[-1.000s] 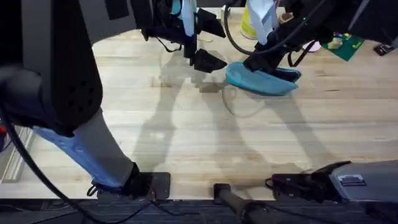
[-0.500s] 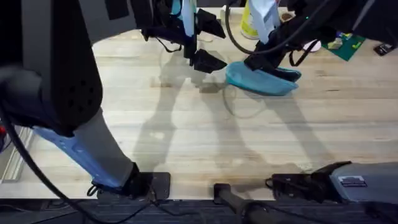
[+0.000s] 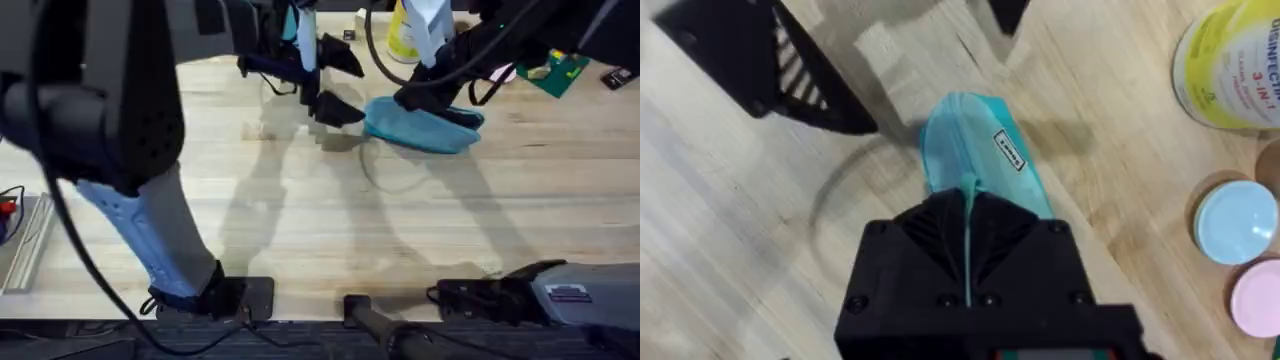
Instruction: Unzip the bag, pick up the pens from the table one at a time and place them inside, then zip the bag closed.
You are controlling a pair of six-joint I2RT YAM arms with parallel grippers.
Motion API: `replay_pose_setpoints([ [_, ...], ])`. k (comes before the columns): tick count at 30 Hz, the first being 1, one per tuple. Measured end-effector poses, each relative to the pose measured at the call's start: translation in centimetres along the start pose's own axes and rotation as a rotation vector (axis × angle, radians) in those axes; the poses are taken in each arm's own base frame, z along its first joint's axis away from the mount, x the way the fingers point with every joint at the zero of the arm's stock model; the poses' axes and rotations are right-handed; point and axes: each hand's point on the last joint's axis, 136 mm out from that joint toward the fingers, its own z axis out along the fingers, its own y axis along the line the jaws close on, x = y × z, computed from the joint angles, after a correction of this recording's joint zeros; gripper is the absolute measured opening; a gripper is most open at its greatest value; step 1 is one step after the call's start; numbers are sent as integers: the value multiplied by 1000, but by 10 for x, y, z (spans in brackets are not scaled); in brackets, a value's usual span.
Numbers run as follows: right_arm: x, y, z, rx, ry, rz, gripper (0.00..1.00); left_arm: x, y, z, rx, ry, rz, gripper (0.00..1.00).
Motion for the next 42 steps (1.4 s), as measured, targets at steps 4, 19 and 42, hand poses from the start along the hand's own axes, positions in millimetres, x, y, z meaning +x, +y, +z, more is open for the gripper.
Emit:
replay_pose_setpoints([
  [4, 0, 0, 0, 0, 0, 0, 32, 6, -2, 14, 26, 3, 5, 993],
  [19, 0, 0, 0, 0, 0, 0, 32, -8, -10, 38, 62, -13, 94, 992],
  [42, 0, 0, 0, -1, 1, 0, 32, -7, -14, 51, 66, 24, 128, 45],
])
